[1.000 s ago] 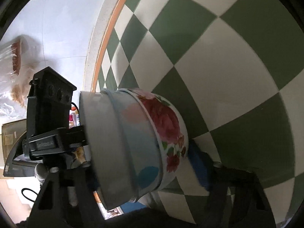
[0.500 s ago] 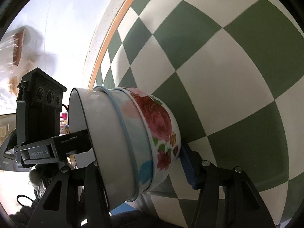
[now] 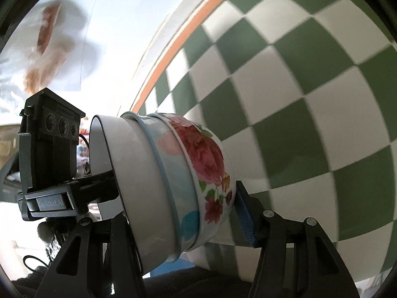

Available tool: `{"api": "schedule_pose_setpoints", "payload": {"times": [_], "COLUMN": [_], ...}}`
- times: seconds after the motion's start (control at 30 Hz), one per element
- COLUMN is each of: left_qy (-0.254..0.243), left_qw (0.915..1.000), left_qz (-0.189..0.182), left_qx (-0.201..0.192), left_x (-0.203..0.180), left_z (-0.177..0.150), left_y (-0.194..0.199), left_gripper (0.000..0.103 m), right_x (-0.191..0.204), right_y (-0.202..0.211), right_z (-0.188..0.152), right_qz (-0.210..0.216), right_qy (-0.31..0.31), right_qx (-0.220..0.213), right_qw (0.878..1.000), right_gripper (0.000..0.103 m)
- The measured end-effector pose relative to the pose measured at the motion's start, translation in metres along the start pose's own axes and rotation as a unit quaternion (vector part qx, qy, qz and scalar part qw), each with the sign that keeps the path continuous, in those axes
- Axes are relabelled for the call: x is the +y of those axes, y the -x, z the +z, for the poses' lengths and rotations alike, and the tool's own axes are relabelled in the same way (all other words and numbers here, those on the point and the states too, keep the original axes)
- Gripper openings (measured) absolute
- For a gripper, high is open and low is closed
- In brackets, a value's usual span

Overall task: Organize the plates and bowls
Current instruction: 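Carry the bowl stack with both grippers and lower it onto the plate stack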

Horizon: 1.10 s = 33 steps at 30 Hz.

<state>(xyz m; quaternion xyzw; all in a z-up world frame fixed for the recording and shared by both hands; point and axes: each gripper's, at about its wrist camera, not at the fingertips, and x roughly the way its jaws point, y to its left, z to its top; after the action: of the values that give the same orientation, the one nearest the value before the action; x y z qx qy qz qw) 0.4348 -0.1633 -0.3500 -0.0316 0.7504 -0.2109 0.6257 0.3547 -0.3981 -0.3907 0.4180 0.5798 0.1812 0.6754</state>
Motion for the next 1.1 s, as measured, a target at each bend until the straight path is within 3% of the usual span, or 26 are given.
{"api": "schedule_pose_setpoints", "payload": {"times": [0.23,0.53,1.1], "left_qy": [0.047,0.116,0.176], "left_qw": [0.9984,0.9918,0.9828], "left_qz": [0.005,0.0,-0.024], "left_qx": [-0.033,-0.053,-0.052], "left_x": [0.047,0.108,0.161], "left_z": [-0.025,-0.058,-0.079], "left_y": [0.034,0.047,0.026], "left_gripper": [0.065,0.065,0.064], "right_x": [0.048,0.077,0.085], "right_y": [-0.052,-0.109,-0.166], "right_z": [0.003,-0.014,-0.024], "right_qz": [0.006,-0.002,-0.039], "right_qy": [0.039,0.082,0.101], "right_qx": [0.04,0.099,0.153], "right_qw": [0.998,0.992,0.982], "right_gripper": [0.058,0.058,0.058]}}
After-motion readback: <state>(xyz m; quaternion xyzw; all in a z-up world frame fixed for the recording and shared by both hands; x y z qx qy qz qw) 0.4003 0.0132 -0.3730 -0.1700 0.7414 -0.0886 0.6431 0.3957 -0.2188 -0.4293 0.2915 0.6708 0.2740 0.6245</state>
